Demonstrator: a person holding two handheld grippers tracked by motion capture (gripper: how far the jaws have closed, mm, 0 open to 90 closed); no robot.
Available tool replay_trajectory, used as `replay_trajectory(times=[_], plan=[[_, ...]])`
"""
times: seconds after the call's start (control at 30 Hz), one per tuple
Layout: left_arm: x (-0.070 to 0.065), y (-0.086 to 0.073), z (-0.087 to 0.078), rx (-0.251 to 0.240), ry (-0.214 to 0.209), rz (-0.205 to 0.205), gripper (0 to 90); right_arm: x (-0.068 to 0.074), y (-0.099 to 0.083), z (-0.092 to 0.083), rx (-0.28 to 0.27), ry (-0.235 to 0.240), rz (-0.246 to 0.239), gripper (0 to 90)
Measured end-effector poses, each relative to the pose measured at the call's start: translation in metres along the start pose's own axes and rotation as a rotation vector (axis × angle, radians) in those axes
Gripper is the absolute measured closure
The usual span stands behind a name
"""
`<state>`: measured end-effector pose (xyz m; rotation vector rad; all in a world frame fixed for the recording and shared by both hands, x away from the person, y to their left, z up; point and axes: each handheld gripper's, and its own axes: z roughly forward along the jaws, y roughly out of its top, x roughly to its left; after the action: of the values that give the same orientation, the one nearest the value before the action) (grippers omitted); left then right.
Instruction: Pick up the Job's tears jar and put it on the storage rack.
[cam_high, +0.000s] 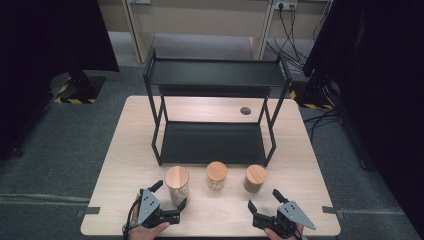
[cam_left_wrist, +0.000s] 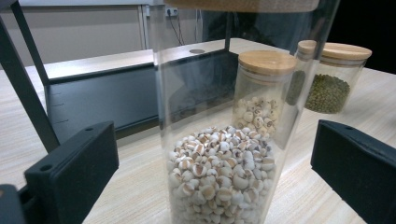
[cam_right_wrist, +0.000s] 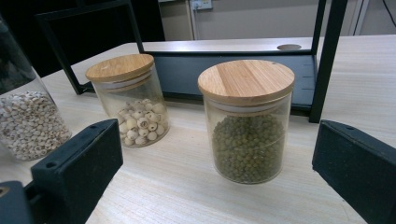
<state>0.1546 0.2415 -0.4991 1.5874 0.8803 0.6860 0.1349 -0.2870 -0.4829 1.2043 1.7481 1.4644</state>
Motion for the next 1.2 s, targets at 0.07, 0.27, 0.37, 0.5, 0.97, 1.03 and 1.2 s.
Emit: replay_trajectory(times=[0.07,0.27,0.37,0.5,0.97,1.03,1.2], plan=[[-0.0001,-0.0002,-0.0002,-0.002,0.000,0.000,0.3,0.0005,-0.0002,-0.0001,-0.002,0.004,-0.005,2.0],[-0.0001,-0.0010,-0.0003,-0.006,0.001,-0.002,0.3,0.0025,-0.0007,-0.0003,-0.007,0.011,-0.002,2.0],[0.0000,-0.0011,-0.0005,-0.007,0.002,-0.003,0.3,0.0032,-0.0008,-0.0006,-0.009,0.017,-0.002,2.1],[-0.0002,-0.0012,-0.0003,-0.007,0.001,-0.002,0.3,0.0048,-0.0005,-0.0014,-0.013,0.031,-0.003,2.1],[-0.0006,-0.0013,-0.0003,-0.009,0.005,-0.002,0.5,0.0084,-0.0010,-0.0015,-0.012,0.059,-0.012,2.1],[-0.0007,-0.0013,-0.0002,-0.009,0.008,-0.002,0.5,0.0085,-0.0011,-0.0015,-0.013,0.059,-0.011,2.1],[-0.0014,-0.0010,0.0007,-0.010,0.007,0.002,0.6,0.0078,-0.0013,-0.0015,-0.014,0.060,-0.005,2.2]])
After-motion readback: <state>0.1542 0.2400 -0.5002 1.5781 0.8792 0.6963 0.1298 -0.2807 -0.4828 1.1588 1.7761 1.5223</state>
